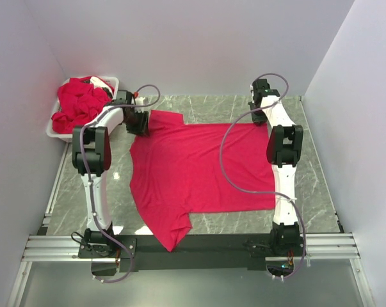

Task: Fold and stack the t-shirts
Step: Flatten the tshirt out

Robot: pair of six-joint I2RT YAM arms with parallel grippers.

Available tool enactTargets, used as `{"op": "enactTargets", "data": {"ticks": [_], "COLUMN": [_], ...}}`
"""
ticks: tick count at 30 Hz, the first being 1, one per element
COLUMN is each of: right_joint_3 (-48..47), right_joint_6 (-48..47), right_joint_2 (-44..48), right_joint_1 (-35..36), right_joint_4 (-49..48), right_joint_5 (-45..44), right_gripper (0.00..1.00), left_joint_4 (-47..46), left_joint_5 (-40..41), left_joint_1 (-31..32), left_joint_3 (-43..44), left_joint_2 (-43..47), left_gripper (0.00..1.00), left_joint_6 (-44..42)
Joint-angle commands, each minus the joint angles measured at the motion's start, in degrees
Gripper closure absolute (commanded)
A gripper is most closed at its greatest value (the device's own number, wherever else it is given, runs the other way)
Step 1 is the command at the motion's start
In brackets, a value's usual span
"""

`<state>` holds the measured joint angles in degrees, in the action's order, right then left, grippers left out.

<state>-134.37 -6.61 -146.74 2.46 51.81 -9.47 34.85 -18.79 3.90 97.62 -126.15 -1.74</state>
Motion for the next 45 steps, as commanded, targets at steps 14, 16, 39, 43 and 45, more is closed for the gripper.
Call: {"op": "enactTargets", "data": {"ticks": [14, 16, 39, 43, 45], "right_joint_3": [0.7, 2.3, 59.5, 58.3, 55.3], "right_joint_6": [1.3, 0.8, -6.7, -4.7, -4.3], "right_joint_2": [5.4, 8.9, 44.4, 37.6, 35.0], "right_joint_1": [-0.6, -0.8, 0.0, 0.0, -0.2], "right_joint_4": [-8.4, -8.1, 0.9, -1.3, -1.7], "right_joint_5": [-2.6, -1.1, 23.1, 19.7, 18.4], "right_gripper": [0.61, 0.54, 0.75, 0.78, 0.78], "left_joint_4": [0.0, -3.4, 3.4, 1.9, 0.3], "left_joint_5": [-0.7, -3.4, -11.1, -8.4, -6.4], "left_joint_1": [-1.6, -1.7, -1.5, -1.4, -1.4], "left_joint_3": [18.5, 14.3, -37.1, -37.5, -37.2], "left_joint_2": [-7.9, 0.0, 33.3, 30.4, 28.4], "left_gripper": [0.40, 0.36, 0.47, 0.48, 0.50], "left_joint_6": [-4.2, -4.1, -25.2, -23.9, -22.6]}}
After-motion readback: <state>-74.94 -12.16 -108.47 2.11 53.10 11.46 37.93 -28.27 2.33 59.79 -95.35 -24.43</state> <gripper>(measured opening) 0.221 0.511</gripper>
